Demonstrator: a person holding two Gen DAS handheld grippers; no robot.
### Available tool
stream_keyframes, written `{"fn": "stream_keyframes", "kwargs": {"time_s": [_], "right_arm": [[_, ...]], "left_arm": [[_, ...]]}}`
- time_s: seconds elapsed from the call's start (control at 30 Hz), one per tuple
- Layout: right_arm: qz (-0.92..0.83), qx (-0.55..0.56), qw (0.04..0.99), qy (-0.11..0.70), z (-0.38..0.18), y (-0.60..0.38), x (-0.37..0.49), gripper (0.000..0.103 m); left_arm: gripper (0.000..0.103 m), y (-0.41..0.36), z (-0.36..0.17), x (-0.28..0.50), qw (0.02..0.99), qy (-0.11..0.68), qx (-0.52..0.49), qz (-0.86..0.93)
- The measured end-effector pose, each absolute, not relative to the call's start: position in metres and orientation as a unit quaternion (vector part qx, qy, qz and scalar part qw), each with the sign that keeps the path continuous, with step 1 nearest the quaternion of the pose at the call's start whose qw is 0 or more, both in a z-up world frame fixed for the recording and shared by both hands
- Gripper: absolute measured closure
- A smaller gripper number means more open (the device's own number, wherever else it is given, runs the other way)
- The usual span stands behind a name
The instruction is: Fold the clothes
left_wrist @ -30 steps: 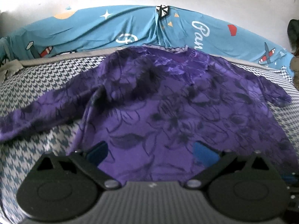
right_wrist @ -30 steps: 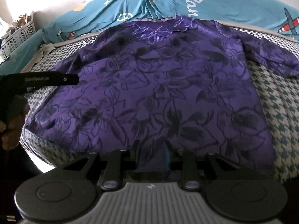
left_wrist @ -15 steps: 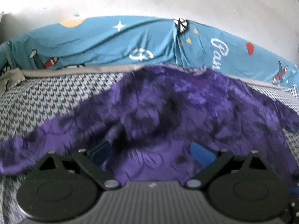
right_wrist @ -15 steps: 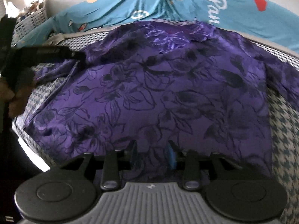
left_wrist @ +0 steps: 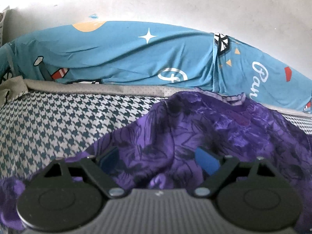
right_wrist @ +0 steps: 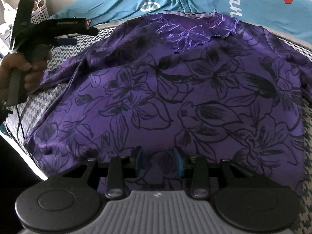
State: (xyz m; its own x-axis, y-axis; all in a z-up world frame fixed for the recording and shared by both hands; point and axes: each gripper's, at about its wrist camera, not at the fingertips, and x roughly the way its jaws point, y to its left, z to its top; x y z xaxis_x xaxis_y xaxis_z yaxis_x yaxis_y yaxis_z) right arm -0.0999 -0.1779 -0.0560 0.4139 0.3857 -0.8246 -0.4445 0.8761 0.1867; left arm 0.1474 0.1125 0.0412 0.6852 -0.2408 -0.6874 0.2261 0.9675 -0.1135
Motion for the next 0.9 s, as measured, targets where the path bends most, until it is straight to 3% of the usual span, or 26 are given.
{"fn": "stream_keyframes", "kwargs": {"time_s": [0.3,0.6,0.9], "right_arm": [[0.245,-0.027,0.84,0.484,-0.059,-0.173,-0.095,0.066],[0.252,-0.046,0.841,0.476,-0.061,-0.163,-0.096,0.06],[0.251,-0.039,0.841,0.477,-0.064,-0.163,-0.093,0.059]], "left_arm": [[0.014,0.096,0.035,0.183,0.921,0.364,0.004,-0.139],[0.026,0.088,0.025,0.231,0.919,0.359,0.009,-0.165],[0.026,0.077,0.003,0.261,0.906,0.376,0.026,-0.194]]}}
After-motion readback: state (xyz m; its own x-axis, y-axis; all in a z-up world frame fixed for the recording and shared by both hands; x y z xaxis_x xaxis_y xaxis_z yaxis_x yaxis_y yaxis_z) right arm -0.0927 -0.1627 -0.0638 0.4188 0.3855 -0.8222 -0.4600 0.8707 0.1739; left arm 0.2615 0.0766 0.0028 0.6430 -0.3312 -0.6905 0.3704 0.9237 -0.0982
